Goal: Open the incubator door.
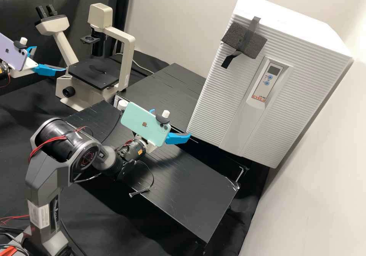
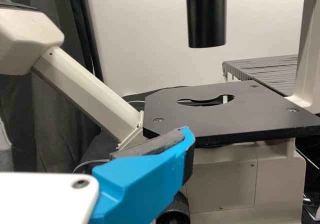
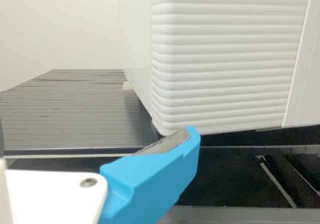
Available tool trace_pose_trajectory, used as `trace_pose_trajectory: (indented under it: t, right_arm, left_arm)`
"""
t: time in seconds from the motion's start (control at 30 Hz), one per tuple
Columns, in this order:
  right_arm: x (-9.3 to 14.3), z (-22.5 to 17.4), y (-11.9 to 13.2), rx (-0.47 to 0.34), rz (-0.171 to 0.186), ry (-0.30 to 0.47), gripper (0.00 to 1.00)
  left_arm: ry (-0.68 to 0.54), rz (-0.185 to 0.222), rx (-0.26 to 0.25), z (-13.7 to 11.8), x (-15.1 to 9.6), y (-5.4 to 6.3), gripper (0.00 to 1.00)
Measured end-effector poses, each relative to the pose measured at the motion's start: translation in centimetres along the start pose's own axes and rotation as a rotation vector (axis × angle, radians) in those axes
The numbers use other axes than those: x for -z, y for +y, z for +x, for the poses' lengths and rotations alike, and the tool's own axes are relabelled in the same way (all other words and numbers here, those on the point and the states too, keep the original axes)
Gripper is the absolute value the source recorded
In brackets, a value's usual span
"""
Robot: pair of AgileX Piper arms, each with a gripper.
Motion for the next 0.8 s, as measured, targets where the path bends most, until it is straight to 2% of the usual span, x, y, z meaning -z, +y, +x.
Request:
trace_pose_trajectory:
  t: [0.3,0.43,0.57,0.7,0.8]
  right_arm:
    - [0.0,0.0,0.0,-0.001,0.000,-0.001,1.00]
    - [-0.3,-0.7,1.2,-0.031,0.013,-0.006,1.00]
    - [-0.2,-2.2,4.1,-0.130,0.054,0.003,1.00]
    - [0.4,-3.5,6.9,-0.246,0.089,0.043,1.00]
    - [1.2,-3.8,8.7,-0.318,0.095,0.086,1.00]
  left_arm:
    - [0.000,0.000,0.000,0.0,0.0,0.0,1.00]
    - [0.000,0.000,0.000,0.0,0.0,0.0,1.00]
    - [0.000,0.000,0.000,0.0,0.0,0.0,1.00]
    - [0.000,0.000,0.000,0.0,0.0,0.0,1.00]
    - [0.000,0.000,0.000,0.0,0.0,0.0,1.00]
